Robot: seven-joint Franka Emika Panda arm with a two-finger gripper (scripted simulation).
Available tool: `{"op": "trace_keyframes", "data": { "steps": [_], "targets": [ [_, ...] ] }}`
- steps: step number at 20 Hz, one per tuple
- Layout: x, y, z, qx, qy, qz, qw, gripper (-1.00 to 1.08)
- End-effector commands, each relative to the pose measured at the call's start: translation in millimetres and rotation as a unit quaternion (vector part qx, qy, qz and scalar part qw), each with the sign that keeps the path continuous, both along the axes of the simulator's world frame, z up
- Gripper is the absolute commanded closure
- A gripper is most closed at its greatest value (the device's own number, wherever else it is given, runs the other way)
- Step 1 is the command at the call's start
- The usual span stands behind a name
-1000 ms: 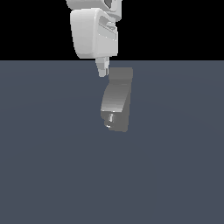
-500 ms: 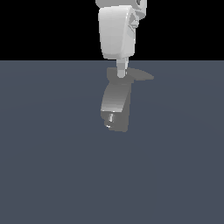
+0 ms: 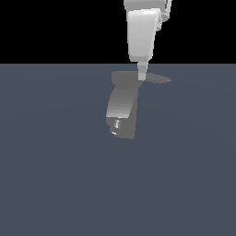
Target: Turn on the faucet by rotating a designated handle.
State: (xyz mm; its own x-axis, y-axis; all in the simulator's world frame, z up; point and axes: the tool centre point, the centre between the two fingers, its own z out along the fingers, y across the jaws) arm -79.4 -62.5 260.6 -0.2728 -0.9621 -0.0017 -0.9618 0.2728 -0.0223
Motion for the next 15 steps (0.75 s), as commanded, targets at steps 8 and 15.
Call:
{"op": "trace_keyframes", "data": {
  "steps": [8,15],
  "targets": [
    [16,-50,-9,0.002,0.007,-0.009,0.9999,1.08],
    [26,-76,-12,0.002,0.011,-0.012,0.9999,1.08]
  ]
}}
